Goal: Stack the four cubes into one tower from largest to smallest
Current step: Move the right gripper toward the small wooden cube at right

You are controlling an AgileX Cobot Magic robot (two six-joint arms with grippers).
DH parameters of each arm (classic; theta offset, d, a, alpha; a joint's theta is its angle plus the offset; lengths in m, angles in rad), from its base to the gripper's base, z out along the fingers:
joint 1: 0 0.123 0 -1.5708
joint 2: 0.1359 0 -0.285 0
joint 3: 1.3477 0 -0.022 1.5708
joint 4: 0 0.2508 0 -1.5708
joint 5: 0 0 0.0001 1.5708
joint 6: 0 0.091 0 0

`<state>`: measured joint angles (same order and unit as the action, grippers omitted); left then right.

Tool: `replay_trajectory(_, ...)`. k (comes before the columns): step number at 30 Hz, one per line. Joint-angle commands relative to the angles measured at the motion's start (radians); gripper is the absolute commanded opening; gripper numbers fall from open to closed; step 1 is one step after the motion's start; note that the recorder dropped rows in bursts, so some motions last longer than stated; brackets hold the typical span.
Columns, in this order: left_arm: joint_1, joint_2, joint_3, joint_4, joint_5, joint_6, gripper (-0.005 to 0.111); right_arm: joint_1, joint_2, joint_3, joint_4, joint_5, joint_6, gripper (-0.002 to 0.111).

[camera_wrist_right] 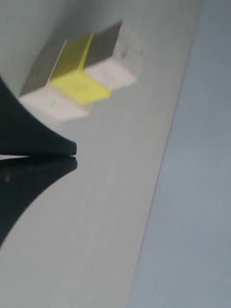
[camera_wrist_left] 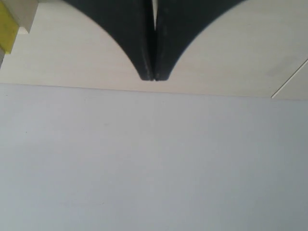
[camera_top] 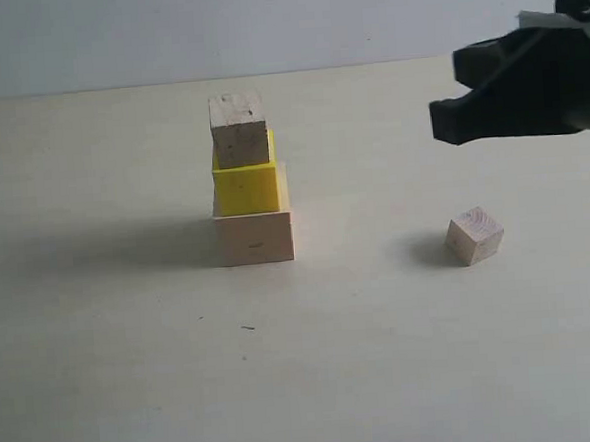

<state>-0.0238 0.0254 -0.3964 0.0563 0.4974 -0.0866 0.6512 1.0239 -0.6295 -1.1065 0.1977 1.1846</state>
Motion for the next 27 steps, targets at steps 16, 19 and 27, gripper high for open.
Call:
replay_trajectory(16,0.001,-0.006,0.004,-0.009,-0.013,0.003,0.0,0.0,-0.051,-0.413,0.019,0.182,-0.755,0.0)
replay_trajectory(19,0.001,-0.006,0.004,-0.011,-0.013,0.003,0.0,0.0,-0.051,-0.438,-0.335,0.497,-0.51,0.0)
replay_trajectory(27,0.001,-0.006,0.004,-0.014,-0.013,0.003,0.0,-0.022,-0.116,-0.434,-0.236,0.562,-0.504,0.0)
